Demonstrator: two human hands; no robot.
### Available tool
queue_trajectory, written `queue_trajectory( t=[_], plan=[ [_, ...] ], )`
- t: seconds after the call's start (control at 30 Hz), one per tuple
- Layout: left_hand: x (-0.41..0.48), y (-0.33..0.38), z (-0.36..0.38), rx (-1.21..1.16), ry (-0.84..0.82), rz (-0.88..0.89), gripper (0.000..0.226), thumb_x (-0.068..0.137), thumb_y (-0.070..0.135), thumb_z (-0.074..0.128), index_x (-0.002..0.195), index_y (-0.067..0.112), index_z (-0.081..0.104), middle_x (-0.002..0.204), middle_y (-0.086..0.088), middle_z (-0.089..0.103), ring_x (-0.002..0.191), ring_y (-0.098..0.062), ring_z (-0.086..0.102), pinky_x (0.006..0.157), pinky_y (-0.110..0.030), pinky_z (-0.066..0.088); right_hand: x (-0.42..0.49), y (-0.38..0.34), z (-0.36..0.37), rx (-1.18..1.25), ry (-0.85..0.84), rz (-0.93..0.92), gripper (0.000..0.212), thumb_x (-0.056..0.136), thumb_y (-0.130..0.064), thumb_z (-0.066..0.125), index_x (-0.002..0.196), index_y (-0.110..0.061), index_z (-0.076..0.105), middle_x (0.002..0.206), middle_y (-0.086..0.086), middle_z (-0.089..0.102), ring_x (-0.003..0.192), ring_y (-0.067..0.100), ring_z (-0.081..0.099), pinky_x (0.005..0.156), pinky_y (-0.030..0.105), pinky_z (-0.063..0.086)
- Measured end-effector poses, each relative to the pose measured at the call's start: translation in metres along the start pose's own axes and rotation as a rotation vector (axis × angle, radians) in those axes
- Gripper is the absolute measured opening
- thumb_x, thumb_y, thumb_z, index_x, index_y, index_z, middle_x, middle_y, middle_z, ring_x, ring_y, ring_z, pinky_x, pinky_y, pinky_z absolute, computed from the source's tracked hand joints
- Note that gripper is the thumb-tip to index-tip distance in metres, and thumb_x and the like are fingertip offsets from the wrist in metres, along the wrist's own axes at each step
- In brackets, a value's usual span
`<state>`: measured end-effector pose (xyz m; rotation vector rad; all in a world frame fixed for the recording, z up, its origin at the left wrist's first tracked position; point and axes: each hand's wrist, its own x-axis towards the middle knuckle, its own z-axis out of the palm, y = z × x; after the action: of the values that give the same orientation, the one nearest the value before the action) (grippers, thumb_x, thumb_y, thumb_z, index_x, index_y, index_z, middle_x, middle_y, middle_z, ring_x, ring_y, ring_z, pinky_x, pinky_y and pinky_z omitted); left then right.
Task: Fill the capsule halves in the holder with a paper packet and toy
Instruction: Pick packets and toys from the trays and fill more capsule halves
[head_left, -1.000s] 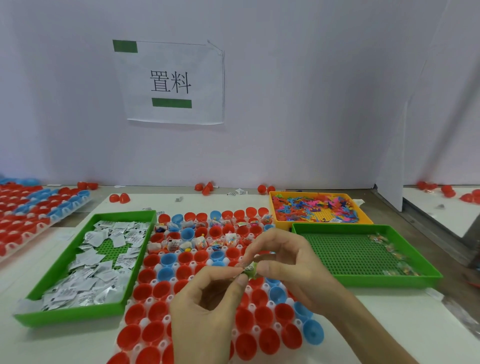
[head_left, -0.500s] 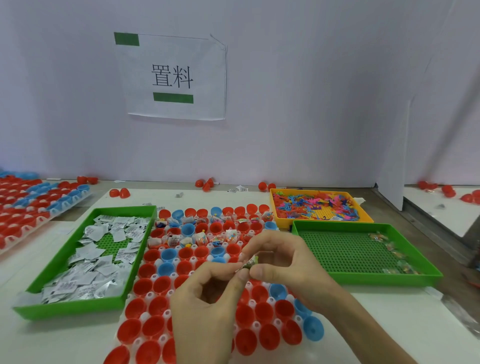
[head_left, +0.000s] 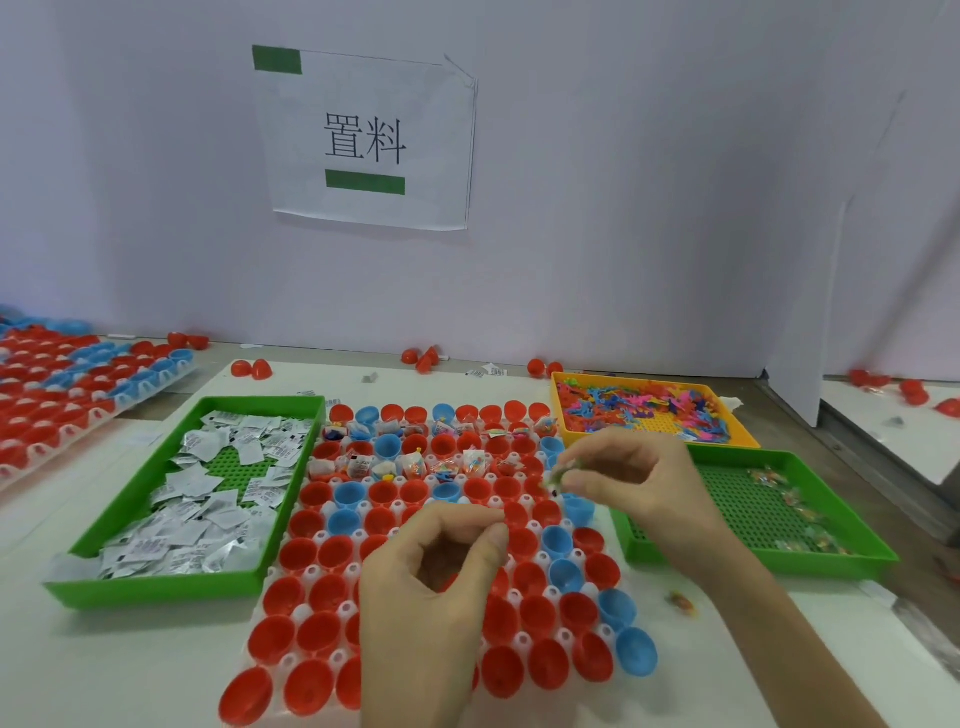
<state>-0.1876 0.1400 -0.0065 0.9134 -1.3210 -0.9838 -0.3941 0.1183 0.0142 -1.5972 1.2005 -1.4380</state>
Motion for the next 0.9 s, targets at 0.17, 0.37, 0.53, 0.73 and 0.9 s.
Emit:
queue_trajectory(
  t=[0.17, 0.37, 0.53, 0.73, 0.9],
  plan=[
    [0.005, 0.001, -0.009, -0.028, 0.079, 0.005, 0.032, 0.083, -0.001, 0.073, 0.079, 0.031, 0.076, 0.07, -0.004, 0.072, 0.067, -0.016, 0.07, 0.068, -0.025, 0.059, 0.02, 0.009, -0.017, -0.457, 0.245, 0.017, 0.025, 0.076, -0.01, 0.084, 0.077, -0.034, 0.077, 0.078, -0.017, 0.075, 0.075, 0.001, 0.071, 0.068, 0.011, 0.053],
    [0.005, 0.002, -0.015, -0.052, 0.108, 0.007, 0.031, 0.083, 0.0, 0.072, 0.079, 0.03, 0.075, 0.071, -0.006, 0.072, 0.067, -0.019, 0.071, 0.066, -0.021, 0.058, 0.059, 0.029, 0.001, -0.693, 0.058, 0.063, 0.016, 0.077, -0.012, 0.084, 0.081, -0.026, 0.079, 0.077, -0.018, 0.073, 0.073, -0.009, 0.066, 0.063, 0.005, 0.049],
    [0.006, 0.005, -0.019, -0.075, 0.147, 0.007, 0.031, 0.082, -0.006, 0.072, 0.073, 0.024, 0.075, 0.067, -0.009, 0.07, 0.062, -0.018, 0.069, 0.061, -0.018, 0.056, 0.074, 0.045, 0.008, -0.801, 0.018, 0.111, 0.017, 0.079, -0.015, 0.083, 0.078, -0.031, 0.077, 0.071, -0.018, 0.07, 0.069, -0.005, 0.065, 0.064, 0.007, 0.049],
    [0.008, 0.003, -0.027, -0.107, 0.278, 0.016, 0.025, 0.083, -0.009, 0.07, 0.076, 0.015, 0.072, 0.066, -0.01, 0.07, 0.058, -0.016, 0.068, 0.059, -0.016, 0.055, 0.08, 0.053, 0.013, -0.83, 0.012, 0.116, 0.025, 0.076, -0.014, 0.084, 0.068, -0.036, 0.073, 0.065, -0.018, 0.069, 0.07, -0.011, 0.064, 0.059, 0.007, 0.048],
    [0.008, 0.0, -0.028, -0.105, 0.292, 0.019, 0.034, 0.083, -0.007, 0.07, 0.073, 0.025, 0.073, 0.066, -0.008, 0.07, 0.06, -0.019, 0.069, 0.059, -0.016, 0.055, 0.08, 0.058, 0.012, -0.856, 0.008, 0.123, 0.029, 0.077, -0.013, 0.082, 0.066, -0.037, 0.07, 0.067, -0.017, 0.069, 0.07, -0.01, 0.064, 0.058, 0.008, 0.049]
  ],
)
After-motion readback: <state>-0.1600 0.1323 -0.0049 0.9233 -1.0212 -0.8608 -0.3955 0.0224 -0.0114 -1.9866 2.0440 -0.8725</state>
